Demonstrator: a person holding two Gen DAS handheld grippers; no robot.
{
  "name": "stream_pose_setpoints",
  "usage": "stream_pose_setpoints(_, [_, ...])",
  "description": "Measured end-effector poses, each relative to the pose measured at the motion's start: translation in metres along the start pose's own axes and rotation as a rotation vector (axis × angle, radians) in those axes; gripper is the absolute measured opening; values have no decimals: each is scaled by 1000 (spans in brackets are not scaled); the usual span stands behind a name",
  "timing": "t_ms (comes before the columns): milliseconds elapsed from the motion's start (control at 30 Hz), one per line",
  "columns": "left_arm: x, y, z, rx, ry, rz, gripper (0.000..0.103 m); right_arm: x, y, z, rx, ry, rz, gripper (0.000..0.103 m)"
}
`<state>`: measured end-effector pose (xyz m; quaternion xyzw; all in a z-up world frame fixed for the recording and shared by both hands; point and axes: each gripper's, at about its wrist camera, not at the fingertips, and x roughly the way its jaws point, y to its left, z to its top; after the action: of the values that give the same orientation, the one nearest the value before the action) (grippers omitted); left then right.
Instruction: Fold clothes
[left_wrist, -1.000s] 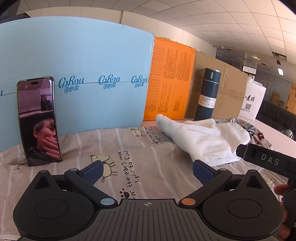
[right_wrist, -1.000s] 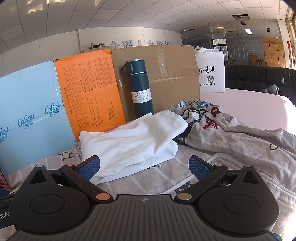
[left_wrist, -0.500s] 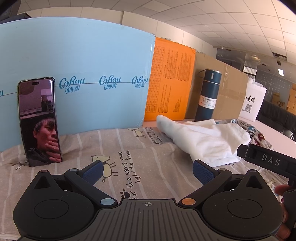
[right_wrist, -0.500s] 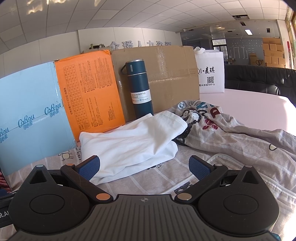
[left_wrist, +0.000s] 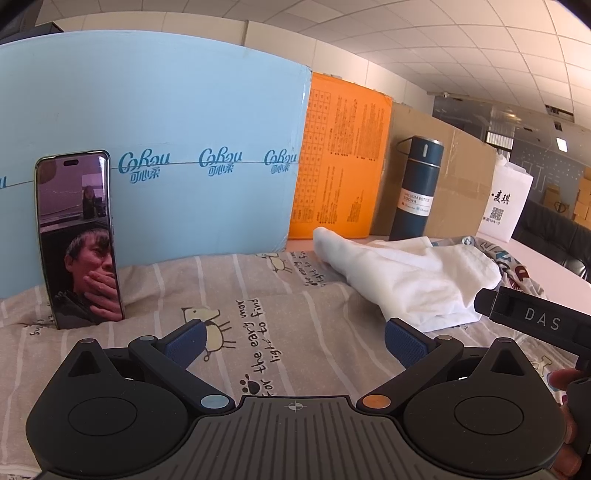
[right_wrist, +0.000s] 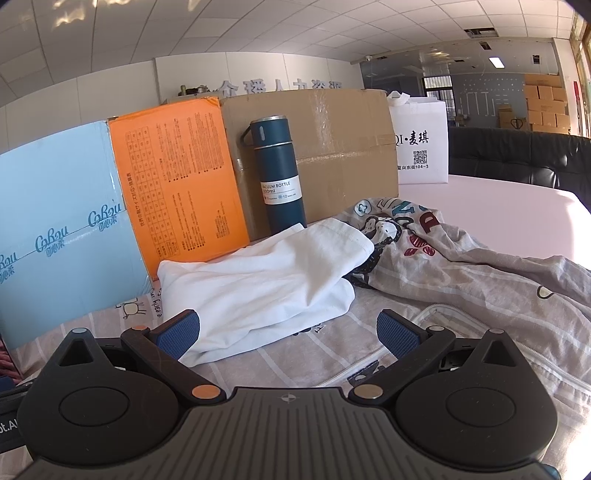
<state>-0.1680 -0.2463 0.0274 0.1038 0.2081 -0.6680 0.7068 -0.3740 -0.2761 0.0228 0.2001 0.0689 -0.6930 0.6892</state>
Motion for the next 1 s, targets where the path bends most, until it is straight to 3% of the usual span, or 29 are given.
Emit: stream_pose_setpoints(1000, [0,-2,-1,13,-1,4,103,5,2,-2,-26,17,-24,103])
